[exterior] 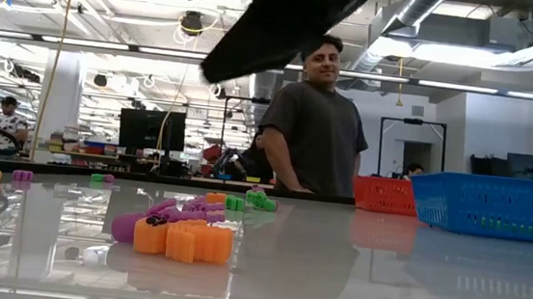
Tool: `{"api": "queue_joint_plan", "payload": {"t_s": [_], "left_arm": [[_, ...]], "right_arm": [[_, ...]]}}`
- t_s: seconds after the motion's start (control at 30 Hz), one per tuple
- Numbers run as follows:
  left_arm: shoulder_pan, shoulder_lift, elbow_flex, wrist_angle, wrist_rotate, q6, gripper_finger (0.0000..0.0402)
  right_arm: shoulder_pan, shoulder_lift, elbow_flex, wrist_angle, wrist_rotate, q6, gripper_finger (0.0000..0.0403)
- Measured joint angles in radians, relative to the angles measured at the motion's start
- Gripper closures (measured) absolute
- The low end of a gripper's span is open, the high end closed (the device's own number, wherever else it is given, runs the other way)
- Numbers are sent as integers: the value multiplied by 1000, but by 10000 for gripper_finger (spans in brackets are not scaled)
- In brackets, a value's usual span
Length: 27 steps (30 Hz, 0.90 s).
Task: Sort Halloween decoration
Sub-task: Put the orange skeleton toy into the yellow basket
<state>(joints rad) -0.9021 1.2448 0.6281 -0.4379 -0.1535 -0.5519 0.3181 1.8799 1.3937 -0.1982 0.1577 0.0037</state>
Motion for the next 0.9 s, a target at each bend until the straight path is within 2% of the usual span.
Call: {"api": "queue_joint_plan", "payload": {"t_s": [0.1,0.2,0.3,0.4,0.5,0.7,0.9], "left_arm": [[23,1,0,96,-186,108,399],[59,2,-9,236,-370,224,400],[106,2,-32,371,-454,322,400],[160,2,-41,476,-451,362,400],[196,2,-41,539,-404,407,401],[249,2,-41,629,-289,439,401],[291,2,-41,632,-270,439,401]], "right_arm": [[19,-38,0,-31,2,21,262],[48,-45,0,26,1,-19,262],[81,-37,0,112,1,-136,262],[108,-10,1,227,7,-259,262],[118,23,1,344,36,-333,262],[117,59,-2,395,232,-436,250],[101,70,1,417,234,-442,223]]}}
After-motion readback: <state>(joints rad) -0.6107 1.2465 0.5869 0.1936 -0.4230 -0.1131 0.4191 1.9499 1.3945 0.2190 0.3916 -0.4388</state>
